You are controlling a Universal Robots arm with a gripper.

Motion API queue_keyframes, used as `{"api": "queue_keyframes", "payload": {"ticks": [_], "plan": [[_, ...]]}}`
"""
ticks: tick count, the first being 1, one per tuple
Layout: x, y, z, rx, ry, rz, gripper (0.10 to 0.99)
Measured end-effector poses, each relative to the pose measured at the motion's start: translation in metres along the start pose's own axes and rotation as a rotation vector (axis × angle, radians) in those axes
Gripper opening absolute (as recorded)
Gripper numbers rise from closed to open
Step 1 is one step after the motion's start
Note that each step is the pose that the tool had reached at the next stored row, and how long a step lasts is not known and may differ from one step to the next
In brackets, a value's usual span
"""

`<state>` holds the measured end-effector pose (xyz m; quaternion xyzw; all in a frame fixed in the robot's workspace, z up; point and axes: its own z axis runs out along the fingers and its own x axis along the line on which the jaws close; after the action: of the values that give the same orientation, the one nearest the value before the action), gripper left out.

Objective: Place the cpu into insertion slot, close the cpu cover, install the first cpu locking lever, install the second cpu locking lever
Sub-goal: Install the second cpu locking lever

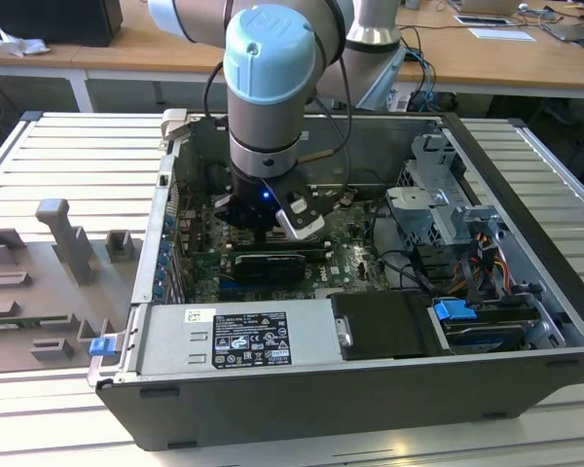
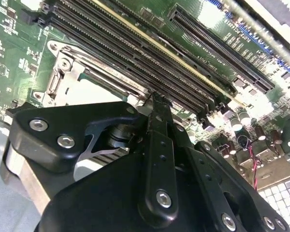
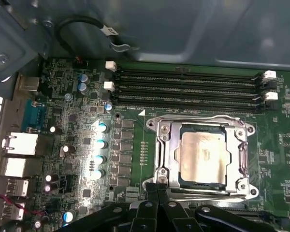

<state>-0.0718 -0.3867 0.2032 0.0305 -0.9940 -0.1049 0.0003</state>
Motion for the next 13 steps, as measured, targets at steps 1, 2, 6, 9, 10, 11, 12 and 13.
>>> {"api": "queue_keyframes", "payload": {"ticks": [1,2,6,9,10,11,12,13], "plan": [[0.0001,-0.0001,0.0005,-0.001,-0.0001,-0.001,0.106],[0.0003,-0.0003,0.0011,-0.003,0.0001,-0.002,0.106],[0.0004,-0.0007,0.0038,-0.011,0.0007,-0.009,0.106],[0.0023,-0.0008,0.0047,-0.023,0.0005,-0.012,0.106],[0.0025,-0.0008,0.0046,-0.024,0.0006,-0.012,0.106],[0.0027,-0.0007,0.0042,-0.024,0.0006,-0.013,0.106],[0.0028,-0.0003,0.0029,-0.025,0.0004,-0.013,0.106],[0.0027,0.0004,-0.0003,-0.025,0.0004,-0.013,0.106]]}}
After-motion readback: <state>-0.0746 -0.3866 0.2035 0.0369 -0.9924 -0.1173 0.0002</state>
